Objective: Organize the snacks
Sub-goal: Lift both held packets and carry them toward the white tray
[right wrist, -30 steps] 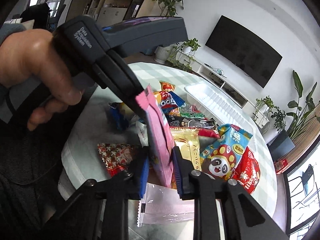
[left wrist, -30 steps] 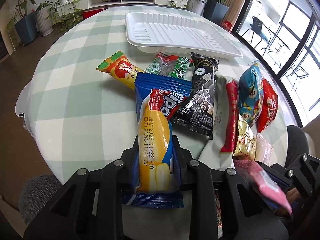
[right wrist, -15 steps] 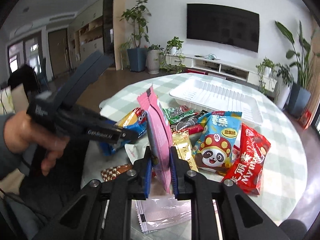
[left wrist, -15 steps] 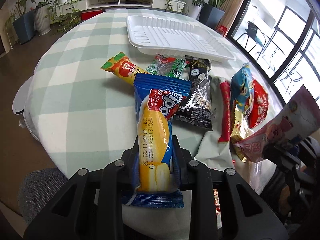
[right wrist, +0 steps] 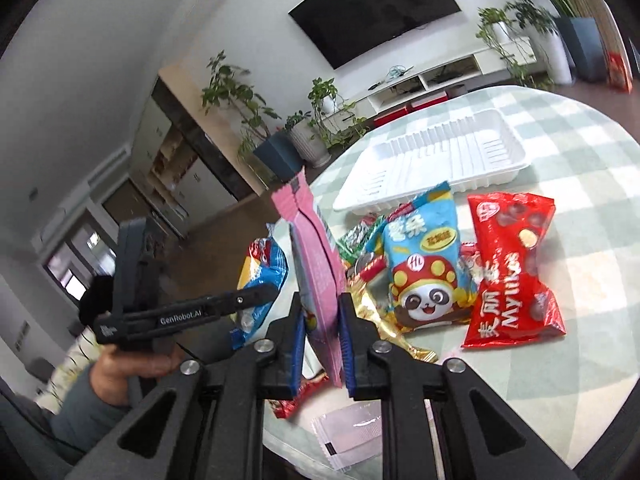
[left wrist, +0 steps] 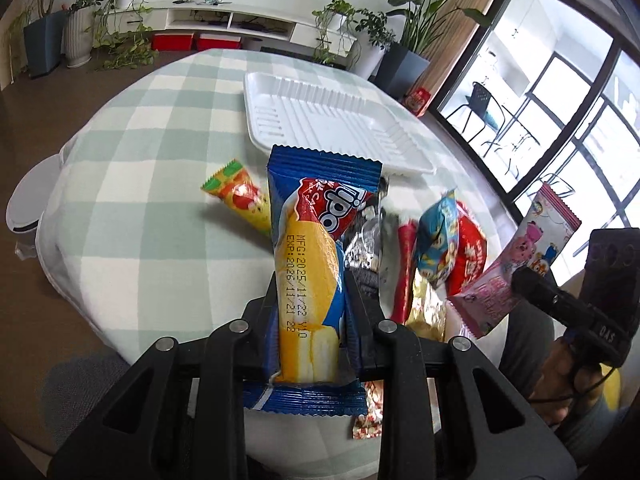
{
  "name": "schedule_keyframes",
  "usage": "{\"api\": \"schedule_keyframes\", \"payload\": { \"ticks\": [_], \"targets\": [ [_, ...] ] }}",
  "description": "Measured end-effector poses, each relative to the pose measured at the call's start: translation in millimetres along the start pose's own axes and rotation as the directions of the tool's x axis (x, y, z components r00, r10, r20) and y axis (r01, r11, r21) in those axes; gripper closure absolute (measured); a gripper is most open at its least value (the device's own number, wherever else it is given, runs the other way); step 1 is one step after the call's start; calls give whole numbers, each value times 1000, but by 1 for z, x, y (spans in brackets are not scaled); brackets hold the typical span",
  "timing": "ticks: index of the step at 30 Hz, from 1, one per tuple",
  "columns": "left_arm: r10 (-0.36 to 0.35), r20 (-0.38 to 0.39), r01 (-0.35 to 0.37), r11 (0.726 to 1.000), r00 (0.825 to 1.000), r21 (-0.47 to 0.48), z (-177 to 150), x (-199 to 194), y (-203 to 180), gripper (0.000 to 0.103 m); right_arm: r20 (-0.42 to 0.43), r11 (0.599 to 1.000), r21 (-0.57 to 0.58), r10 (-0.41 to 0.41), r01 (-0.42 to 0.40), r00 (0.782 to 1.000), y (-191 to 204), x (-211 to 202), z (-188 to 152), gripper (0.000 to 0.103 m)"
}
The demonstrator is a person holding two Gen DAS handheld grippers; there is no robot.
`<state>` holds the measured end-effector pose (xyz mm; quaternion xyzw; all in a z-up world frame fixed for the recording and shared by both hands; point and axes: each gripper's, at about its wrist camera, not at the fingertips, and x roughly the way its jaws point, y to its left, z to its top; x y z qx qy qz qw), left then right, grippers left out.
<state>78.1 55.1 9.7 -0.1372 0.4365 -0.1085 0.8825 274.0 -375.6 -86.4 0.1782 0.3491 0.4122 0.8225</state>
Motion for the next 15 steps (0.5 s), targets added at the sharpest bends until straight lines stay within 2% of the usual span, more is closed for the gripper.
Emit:
{"api": "schedule_keyframes", "payload": {
  "ticks": [4,7,15],
  "targets": [
    [-34,42,35,999,999,-35,21,-5,10,79,56,996,84,35,-40,998,-19,-17,19,86],
    [-25,77,27,999,997,-24,41,-9,14,79,107,993,113,30,-42,994,-32,-36,34,86],
    [-14,150,23,998,989,-54,119,-7,45,79,181,987,117,-134,114,974,-66,-75,85,86]
  ]
}}
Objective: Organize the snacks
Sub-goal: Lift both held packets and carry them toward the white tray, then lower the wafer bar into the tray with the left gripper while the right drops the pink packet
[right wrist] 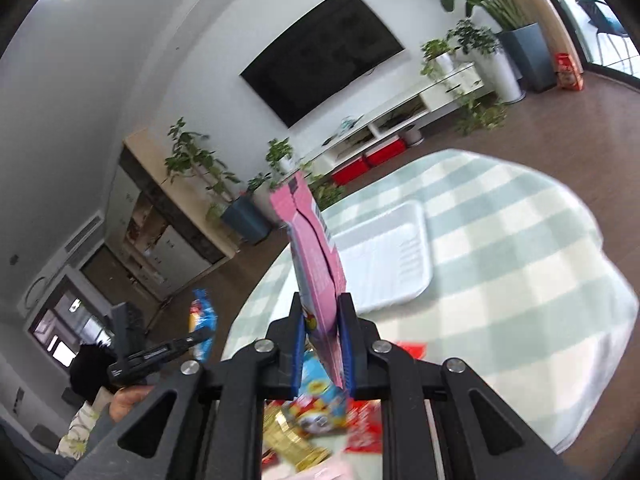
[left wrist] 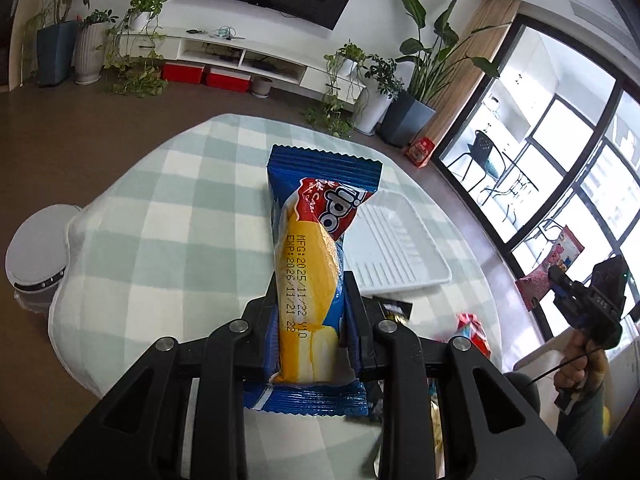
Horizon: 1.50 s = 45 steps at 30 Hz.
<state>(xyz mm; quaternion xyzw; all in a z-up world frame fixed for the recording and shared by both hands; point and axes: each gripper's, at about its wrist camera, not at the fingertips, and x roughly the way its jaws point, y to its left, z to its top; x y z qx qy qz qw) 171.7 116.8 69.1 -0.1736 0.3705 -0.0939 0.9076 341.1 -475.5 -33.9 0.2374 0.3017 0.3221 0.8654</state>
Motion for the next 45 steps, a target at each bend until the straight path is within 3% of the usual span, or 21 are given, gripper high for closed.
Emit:
{"api": "schedule_keyframes", "payload": {
  "ticks": [4,10,15,19,25,32,41,45],
  "targets": [
    [20,-14,-19,997,1000,70,36,22,-12,79,-8,998,15,-57,58,998,-24,9,42,86],
    [58,-109,-42,988,992,147,64,91,-38,79,-183,997,-18,-74,72,980,-39,70,91,86],
    [115,-205,-78,980,972,181,64,156,-38,79,-374,995,-67,-88,68,923,-36,132,91,86],
    [153,-266,-99,973,952,207,59,192,-40,79,-470,998,-38,-62,49,880,-41,168,79,86],
    [194,-333,-116,964,923,240,50,233,-42,79,-557,995,-11,-91,102,825,-60,202,67,86],
    [211,-349,-121,957,913,262,44,254,-45,79,-572,989,-31,-136,145,809,-73,217,64,87],
    [249,-330,-155,945,910,287,40,252,-50,78,-558,987,-66,-157,145,815,-70,221,62,86],
    [264,-319,-170,940,910,294,41,253,-53,78,-550,984,-68,-174,163,817,-71,221,63,73]
  ]
}}
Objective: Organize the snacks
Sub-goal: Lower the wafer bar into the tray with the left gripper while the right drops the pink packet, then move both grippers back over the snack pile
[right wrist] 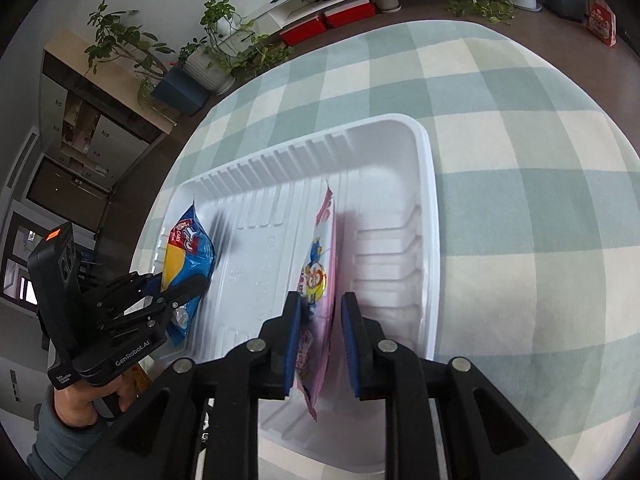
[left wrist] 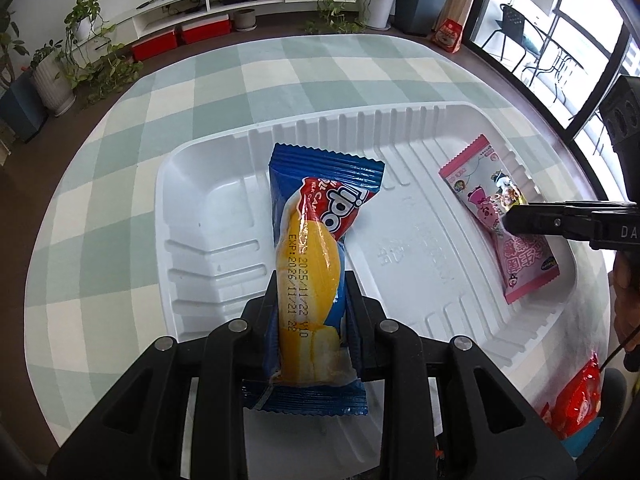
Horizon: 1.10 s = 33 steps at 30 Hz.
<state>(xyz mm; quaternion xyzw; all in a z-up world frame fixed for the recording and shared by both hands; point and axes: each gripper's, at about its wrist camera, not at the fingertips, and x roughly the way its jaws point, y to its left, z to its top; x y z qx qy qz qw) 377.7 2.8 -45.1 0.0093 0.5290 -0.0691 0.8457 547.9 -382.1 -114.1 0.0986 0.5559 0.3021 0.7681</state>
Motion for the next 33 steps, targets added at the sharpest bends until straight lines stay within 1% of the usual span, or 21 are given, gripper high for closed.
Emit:
{"api": "schedule_keyframes", "payload": {
  "ticks": [1,5,8,10,11,12,13,14,15,18,20,22,24,25,26,27,28,29,30,31,33],
  "targets": [
    [1,2,0,1000,1000,-1,1,0,0,78,2,1000,3,-7,7,1000,-1,0,0,70],
    [-8,9,8,1000,1000,-20,2,-3,4,77,15,1000,7,-9,9,1000,-2,-3,0,67],
    [-11,34,12,999,999,-32,1,-12,6,77,36,1000,16,19,-19,999,-3,-11,1,53],
    [-15,61,17,999,998,-40,1,-23,7,77,68,1000,21,10,-11,998,-2,-21,1,38],
    [-15,76,18,999,997,-39,1,-29,7,75,95,1000,27,3,-6,995,-3,-29,2,36],
    [-14,90,17,999,996,-34,1,-36,6,72,123,999,33,6,-10,992,-4,-38,2,35],
    [-17,102,20,999,995,-34,0,-42,7,63,150,999,35,13,-18,989,-4,-46,2,34],
    [-22,117,27,999,993,-37,0,-49,8,49,179,999,41,14,-22,984,-4,-57,2,33],
    [-32,138,38,998,990,-43,-2,-59,9,46,205,998,51,11,-22,979,-4,-67,2,28],
    [-67,215,81,995,974,-57,-15,-94,16,42,304,995,98,4,-36,953,-7,-103,-6,17],
    [-99,275,122,990,956,-67,-30,-123,21,26,379,993,109,3,-47,925,-7,-130,-19,10],
    [-156,347,193,978,925,-74,-52,-152,28,21,458,992,109,11,-69,889,-6,-156,-39,0],
    [-215,410,271,959,887,-82,-77,-180,35,15,513,985,95,76,-144,855,-8,-178,-63,0],
    [-230,446,302,948,865,-96,-92,-193,39,8,518,976,93,120,-195,847,-9,-186,-75,0],
    [-238,483,326,939,843,-106,-107,-204,42,5,519,967,100,148,-232,842,-10,-191,-87,0],
    [-243,519,347,931,819,-113,-123,-215,45,5,521,959,112,166,-260,838,-11,-195,-99,0],
    [-245,544,362,925,803,-117,-140,-224,46,5,525,950,121,186,-289,830,-13,-198,-114,0],
    [-252,545,369,923,800,-115,-156,-230,44,4,527,940,126,208,-318,824,-13,-200,-129,0],
    [-256,535,364,925,805,-106,-169,-235,41,4,521,931,136,224,-339,824,-12,-199,-143,0],
    [-247,515,343,934,821,-99,-183,-238,36,4,511,923,152,233,-353,828,-12,-197,-158,0],
    [-203,434,266,960,878,-89,-208,-236,23,4,484,908,203,233,-367,843,-11,-189,-189,0]
  ]
}}
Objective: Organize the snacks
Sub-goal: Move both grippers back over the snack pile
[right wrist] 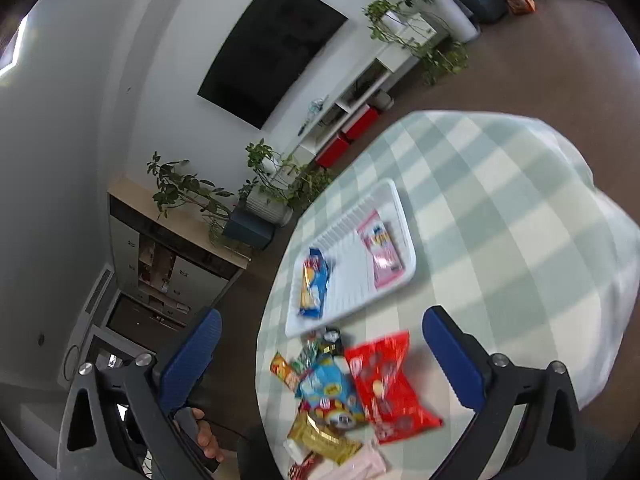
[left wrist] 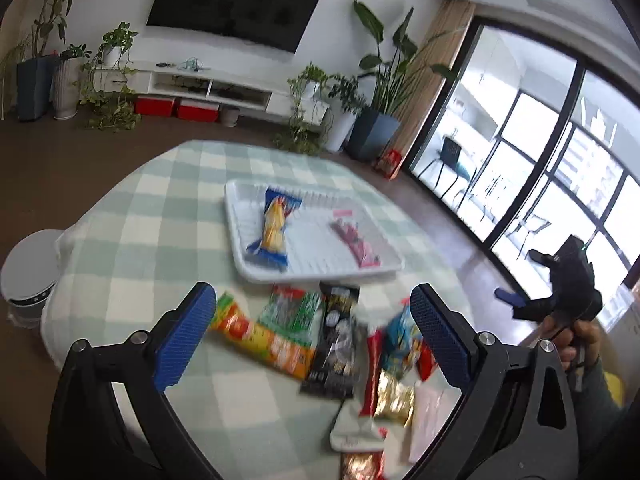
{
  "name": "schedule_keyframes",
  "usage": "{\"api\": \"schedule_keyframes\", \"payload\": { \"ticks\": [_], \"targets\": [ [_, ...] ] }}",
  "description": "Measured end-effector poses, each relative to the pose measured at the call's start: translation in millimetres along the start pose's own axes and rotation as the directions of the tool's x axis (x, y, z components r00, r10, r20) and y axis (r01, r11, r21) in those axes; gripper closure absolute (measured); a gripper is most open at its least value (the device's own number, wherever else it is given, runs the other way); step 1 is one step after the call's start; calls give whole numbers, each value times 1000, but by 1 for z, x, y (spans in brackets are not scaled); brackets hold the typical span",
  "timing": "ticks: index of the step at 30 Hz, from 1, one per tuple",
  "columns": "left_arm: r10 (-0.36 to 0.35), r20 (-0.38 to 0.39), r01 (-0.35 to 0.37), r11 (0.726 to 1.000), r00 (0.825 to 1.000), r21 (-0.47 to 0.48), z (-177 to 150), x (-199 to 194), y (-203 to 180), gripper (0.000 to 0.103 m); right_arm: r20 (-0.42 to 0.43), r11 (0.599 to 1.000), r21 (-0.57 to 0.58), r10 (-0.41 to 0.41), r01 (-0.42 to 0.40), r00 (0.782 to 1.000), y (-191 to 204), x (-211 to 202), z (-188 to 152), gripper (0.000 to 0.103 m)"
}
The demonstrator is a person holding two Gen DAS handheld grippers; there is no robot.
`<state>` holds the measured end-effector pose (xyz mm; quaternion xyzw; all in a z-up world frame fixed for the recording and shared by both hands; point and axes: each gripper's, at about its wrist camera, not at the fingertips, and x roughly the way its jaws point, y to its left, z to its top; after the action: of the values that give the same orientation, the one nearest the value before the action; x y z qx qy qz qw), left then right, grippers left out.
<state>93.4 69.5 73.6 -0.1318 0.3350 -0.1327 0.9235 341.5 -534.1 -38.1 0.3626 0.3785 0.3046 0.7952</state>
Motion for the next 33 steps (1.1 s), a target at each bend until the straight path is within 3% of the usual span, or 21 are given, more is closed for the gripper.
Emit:
{"api": "schedule_keyframes", "payload": {
  "ticks": [2,4,9,13,20,28,31,33],
  "targets": [
    [79,-45,-78,996,996,33,-29,-7,-10,4,9,998,53,28,-28,1000,-9,-8,-34,0],
    [126,-49,-123,991,991,55,-59,-17,-22,4,-5,998,66,-1,2,1000,-12,-10,-65,0],
    [41,-130,-31,997,991,73,-114,-15,-49,4,-61,998,29,-55,56,997,-3,-8,-129,0],
    [71,-196,-54,994,978,95,-136,-2,-60,5,-96,966,-186,-202,182,975,22,4,-163,11],
    [67,-190,-47,993,979,106,-134,0,-59,5,-172,903,-282,-379,323,909,29,35,-186,17],
    [56,-182,-39,995,982,92,-128,0,-47,5,-224,868,-302,-467,395,855,35,76,-193,17],
    [48,-183,-31,995,982,95,-126,1,-46,8,-201,830,-361,-515,426,833,44,91,-196,17],
    [42,-190,-23,995,981,102,-124,4,-48,11,-191,789,-417,-562,452,805,47,103,-199,17]
  ]
}}
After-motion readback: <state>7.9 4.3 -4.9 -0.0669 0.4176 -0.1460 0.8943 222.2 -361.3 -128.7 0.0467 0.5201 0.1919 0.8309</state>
